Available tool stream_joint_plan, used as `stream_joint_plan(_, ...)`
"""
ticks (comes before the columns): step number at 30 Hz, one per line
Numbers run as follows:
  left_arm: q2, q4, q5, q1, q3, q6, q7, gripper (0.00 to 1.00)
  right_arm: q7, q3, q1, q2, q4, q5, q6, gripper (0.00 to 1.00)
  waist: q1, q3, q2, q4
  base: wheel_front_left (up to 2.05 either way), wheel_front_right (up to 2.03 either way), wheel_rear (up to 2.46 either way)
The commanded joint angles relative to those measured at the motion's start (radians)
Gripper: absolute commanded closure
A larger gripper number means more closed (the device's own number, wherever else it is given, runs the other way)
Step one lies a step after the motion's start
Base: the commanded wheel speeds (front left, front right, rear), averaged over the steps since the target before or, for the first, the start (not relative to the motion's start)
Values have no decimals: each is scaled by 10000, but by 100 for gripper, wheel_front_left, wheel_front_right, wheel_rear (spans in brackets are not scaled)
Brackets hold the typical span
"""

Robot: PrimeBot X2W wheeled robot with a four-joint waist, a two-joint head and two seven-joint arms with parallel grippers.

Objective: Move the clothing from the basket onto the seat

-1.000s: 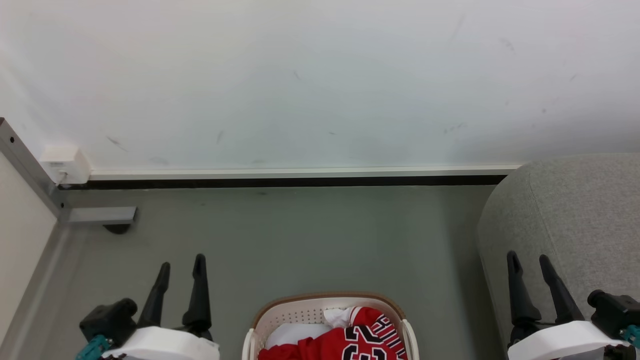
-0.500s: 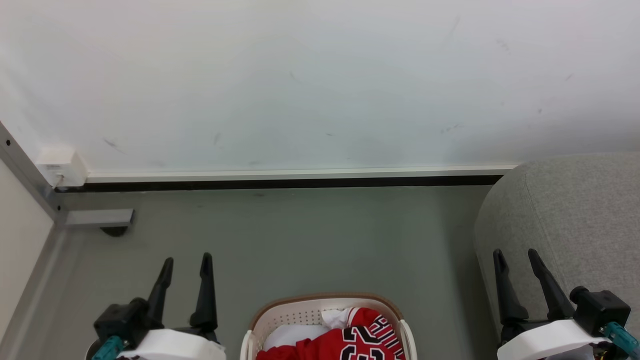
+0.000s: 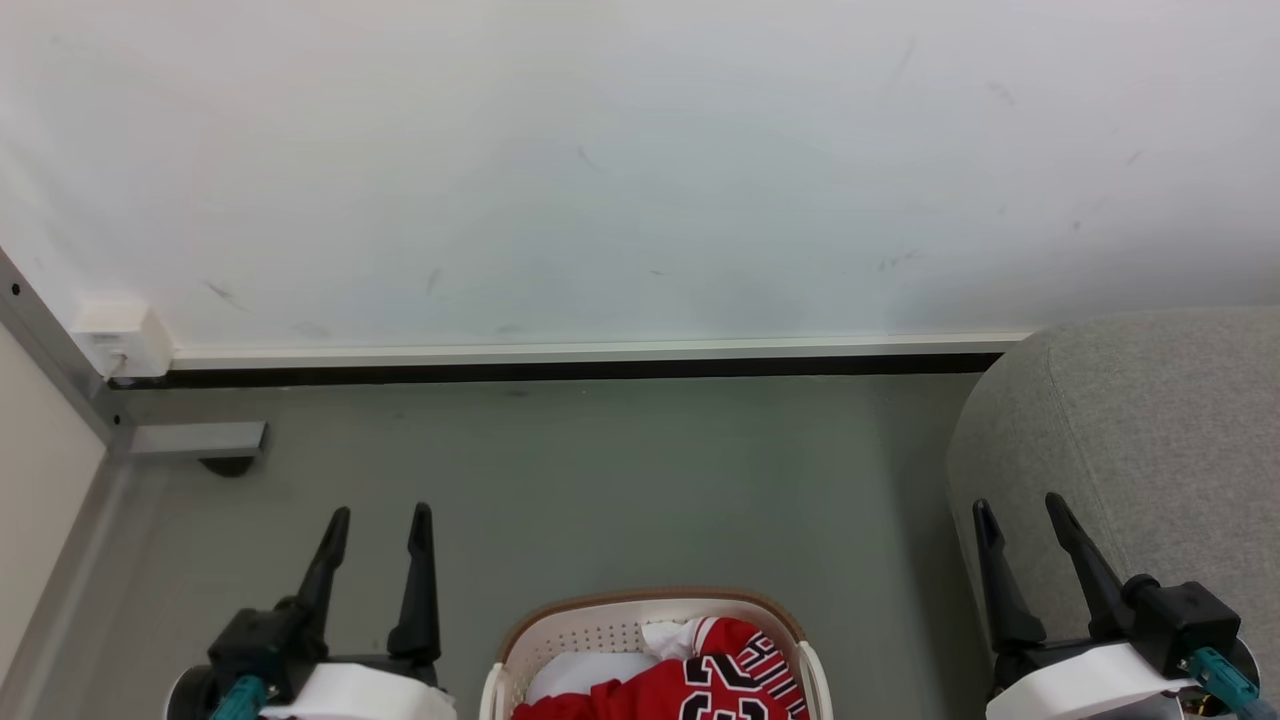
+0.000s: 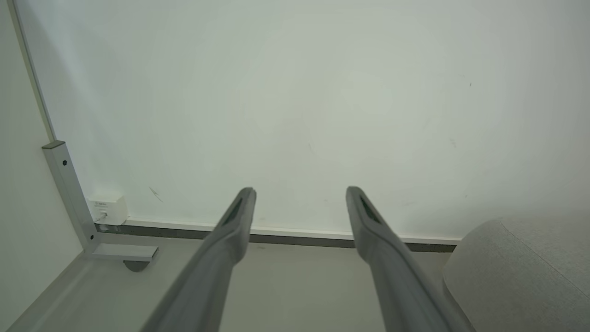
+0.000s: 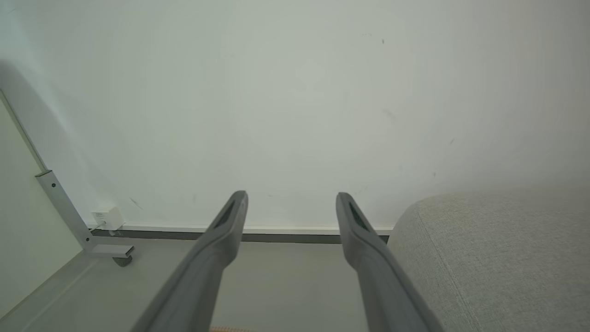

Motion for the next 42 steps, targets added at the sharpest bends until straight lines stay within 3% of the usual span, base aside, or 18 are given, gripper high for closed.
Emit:
stream_joint_plan(1,78,-41,294,54,18,21,-116,0,-80,15,-128,-22,-81,-191,-18,0,0,4,-1,0,0,0,0)
stream_joint_plan(18,-7,-62,1365,8,47,-71,-424,0,-402,206,-198,-8,-25,-945,-21,0,0,0,-1,-30,0,0,0)
stream_joint_plan(42,-47,11,1115,-14,301,-158,-400,0,-370,249,-229,48,-55,-618,-21,0,0,78,-1,-287,0,0,0)
